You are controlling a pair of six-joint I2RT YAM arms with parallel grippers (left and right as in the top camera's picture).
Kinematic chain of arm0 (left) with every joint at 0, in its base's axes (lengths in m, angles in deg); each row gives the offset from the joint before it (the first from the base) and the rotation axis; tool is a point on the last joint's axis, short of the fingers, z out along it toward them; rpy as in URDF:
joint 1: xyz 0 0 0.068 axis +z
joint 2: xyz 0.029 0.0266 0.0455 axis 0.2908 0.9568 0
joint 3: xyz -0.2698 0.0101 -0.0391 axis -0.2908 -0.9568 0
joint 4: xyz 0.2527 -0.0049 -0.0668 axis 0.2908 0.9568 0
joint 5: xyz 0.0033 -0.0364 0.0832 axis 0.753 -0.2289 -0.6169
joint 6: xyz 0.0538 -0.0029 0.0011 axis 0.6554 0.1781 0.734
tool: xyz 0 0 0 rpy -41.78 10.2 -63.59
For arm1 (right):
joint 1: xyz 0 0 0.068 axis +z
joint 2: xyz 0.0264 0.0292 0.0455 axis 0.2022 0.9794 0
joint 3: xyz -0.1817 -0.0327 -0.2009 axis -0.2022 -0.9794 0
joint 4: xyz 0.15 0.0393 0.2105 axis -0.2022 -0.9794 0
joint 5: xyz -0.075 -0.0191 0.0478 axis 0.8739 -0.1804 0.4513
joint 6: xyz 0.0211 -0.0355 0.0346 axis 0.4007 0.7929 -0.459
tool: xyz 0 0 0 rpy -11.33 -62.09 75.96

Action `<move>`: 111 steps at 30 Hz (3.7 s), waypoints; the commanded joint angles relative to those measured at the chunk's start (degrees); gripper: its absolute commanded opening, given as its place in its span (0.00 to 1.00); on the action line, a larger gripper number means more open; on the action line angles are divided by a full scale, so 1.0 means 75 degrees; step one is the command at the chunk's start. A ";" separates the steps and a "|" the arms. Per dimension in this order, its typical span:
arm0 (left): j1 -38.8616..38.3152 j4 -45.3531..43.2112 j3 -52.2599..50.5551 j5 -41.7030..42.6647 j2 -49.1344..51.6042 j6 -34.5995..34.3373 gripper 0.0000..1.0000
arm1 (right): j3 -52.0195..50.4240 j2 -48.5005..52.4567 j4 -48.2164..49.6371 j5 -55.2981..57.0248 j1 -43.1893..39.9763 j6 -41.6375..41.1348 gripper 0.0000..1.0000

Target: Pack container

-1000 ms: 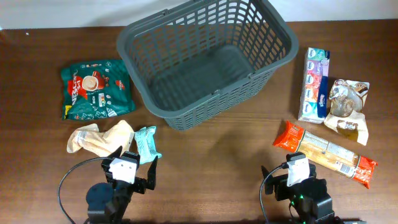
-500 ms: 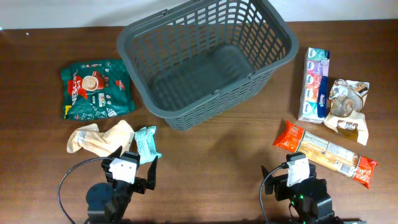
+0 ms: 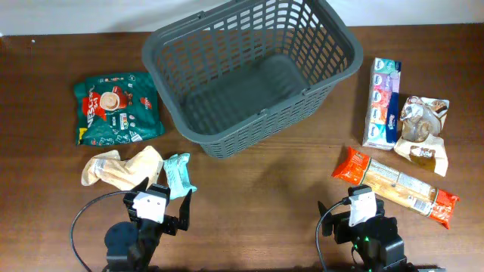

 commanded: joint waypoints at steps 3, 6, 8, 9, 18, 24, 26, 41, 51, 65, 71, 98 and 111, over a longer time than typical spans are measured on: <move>0.0055 -0.0006 -0.0052 0.0087 -0.0050 -0.0061 0.99 | -0.0105 -0.0096 0.0029 -0.0044 0.0041 0.0023 0.99; 0.0055 -0.0006 -0.0052 0.0087 -0.0050 -0.0061 0.99 | -0.0105 -0.0096 0.0029 -0.0044 0.0041 0.0023 0.99; 0.0055 -0.0009 -0.0052 0.0087 -0.0050 -0.0061 0.99 | -0.0105 -0.0096 0.0029 -0.0041 0.0041 0.0023 0.99; 0.0055 -0.0006 -0.0052 0.0087 -0.0050 -0.0061 0.99 | -0.0105 -0.0096 0.0029 -0.0041 0.0041 0.0023 0.99; 0.0055 -0.0006 -0.0052 0.0087 -0.0050 -0.0061 0.99 | -0.0105 -0.0096 0.0029 -0.0041 0.0041 0.0023 0.99; 0.0055 -0.0009 -0.0052 -0.0035 -0.0050 0.0000 0.99 | -0.0105 -0.0096 0.0029 -0.0041 0.0041 0.0023 0.99; 0.0055 -0.0009 -0.0052 -0.0035 -0.0050 0.0000 0.99 | -0.0105 -0.0096 0.0029 -0.0041 0.0041 0.0023 0.99; 0.0055 -0.0761 0.1661 0.1789 0.1288 -0.1457 0.99 | -0.0105 -0.0096 0.0064 0.0131 0.0041 0.0023 0.99; 0.0047 0.2136 0.6441 0.1425 0.4669 -0.0769 0.99 | -0.0105 -0.0096 0.0816 -0.0189 0.0041 -0.0761 0.99; 0.0041 0.3453 0.9533 0.1355 0.5858 -0.0699 0.99 | -0.0105 -0.0096 0.1265 -0.0510 0.0041 -0.5249 0.99; 0.0041 0.3503 0.9530 0.1757 0.6003 -0.0833 0.99 | -0.0102 -0.0093 0.1268 -0.1495 0.0041 -0.4826 0.99; -0.3325 0.3640 1.1596 -0.3386 1.1071 -0.0965 0.02 | 0.3783 0.3908 0.1728 0.0635 0.0041 -0.1853 0.03; -0.2291 0.3305 1.1596 -0.2477 1.1683 -0.1757 0.02 | 0.8615 0.8950 0.1961 0.0857 0.0032 0.0676 0.03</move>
